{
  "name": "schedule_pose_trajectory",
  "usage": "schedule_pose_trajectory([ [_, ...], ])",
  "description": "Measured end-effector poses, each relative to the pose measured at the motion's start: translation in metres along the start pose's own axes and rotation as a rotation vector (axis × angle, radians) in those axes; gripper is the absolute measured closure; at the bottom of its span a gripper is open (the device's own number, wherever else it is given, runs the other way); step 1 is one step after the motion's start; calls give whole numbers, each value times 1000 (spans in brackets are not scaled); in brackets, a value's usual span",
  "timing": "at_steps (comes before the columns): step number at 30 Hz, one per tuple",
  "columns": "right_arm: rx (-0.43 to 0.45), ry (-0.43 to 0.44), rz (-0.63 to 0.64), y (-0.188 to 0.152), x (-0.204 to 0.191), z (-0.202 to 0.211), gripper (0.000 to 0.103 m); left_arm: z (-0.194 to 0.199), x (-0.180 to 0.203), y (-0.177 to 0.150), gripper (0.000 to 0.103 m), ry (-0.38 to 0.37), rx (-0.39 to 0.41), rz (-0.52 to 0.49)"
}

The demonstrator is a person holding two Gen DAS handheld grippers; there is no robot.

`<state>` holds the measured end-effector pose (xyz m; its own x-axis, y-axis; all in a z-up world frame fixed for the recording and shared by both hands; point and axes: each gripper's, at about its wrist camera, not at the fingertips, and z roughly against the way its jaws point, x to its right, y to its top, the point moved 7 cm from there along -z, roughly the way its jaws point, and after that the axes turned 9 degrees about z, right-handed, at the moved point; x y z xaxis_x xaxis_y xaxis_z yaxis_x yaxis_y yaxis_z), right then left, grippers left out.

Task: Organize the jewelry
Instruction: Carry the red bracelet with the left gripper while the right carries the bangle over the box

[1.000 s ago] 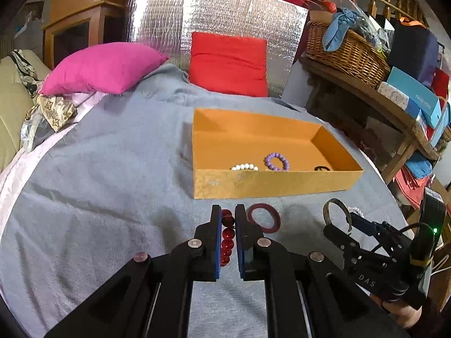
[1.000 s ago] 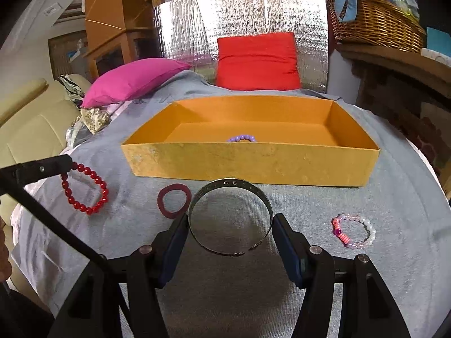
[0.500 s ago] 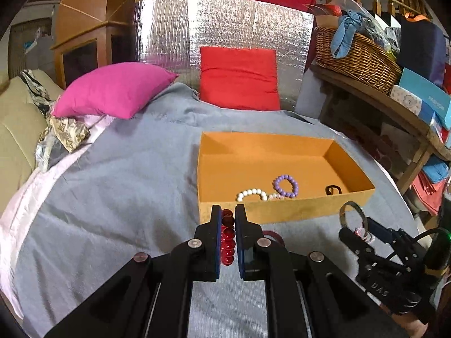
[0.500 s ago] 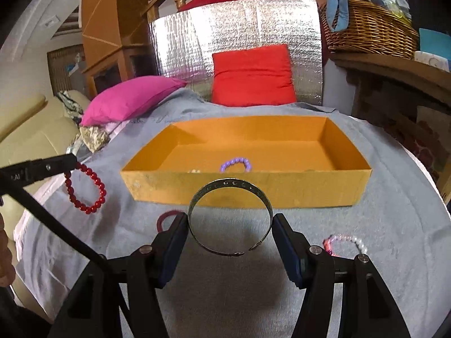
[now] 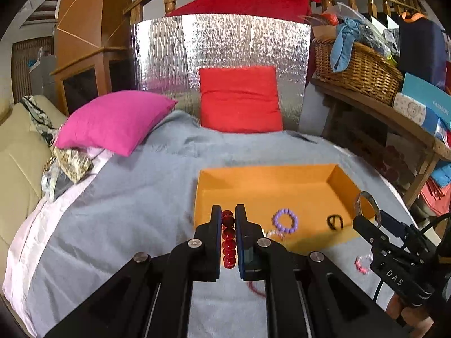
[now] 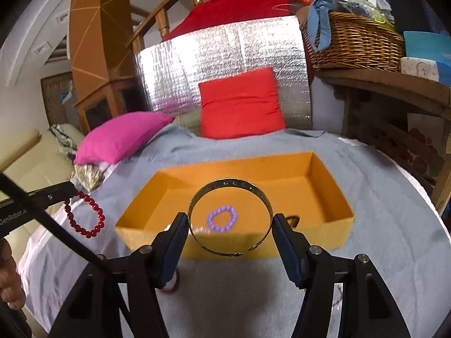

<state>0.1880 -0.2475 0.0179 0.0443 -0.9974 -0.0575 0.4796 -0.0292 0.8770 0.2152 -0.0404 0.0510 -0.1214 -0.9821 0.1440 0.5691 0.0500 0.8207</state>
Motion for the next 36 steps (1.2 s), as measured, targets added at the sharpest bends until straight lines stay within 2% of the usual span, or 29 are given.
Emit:
schedule_pose_trajectory([
  [7,36,-22,-25,27,12,-16,39,-19,13,31,93,-8,44,5],
  [14,30,-24,-51,42,20,-44,39,-55,22,44,93,-13,27,26],
  [21,-28,-24,-40,37,23,-77,39,-86,30,39,93,-6,-15,37],
  [27,-90,-43,-66,28,41,-103,39,-109,30,30,93,13,-56,35],
  [36,-153,-65,-82,14,50,-124,39,-134,31,11,93,31,-123,11],
])
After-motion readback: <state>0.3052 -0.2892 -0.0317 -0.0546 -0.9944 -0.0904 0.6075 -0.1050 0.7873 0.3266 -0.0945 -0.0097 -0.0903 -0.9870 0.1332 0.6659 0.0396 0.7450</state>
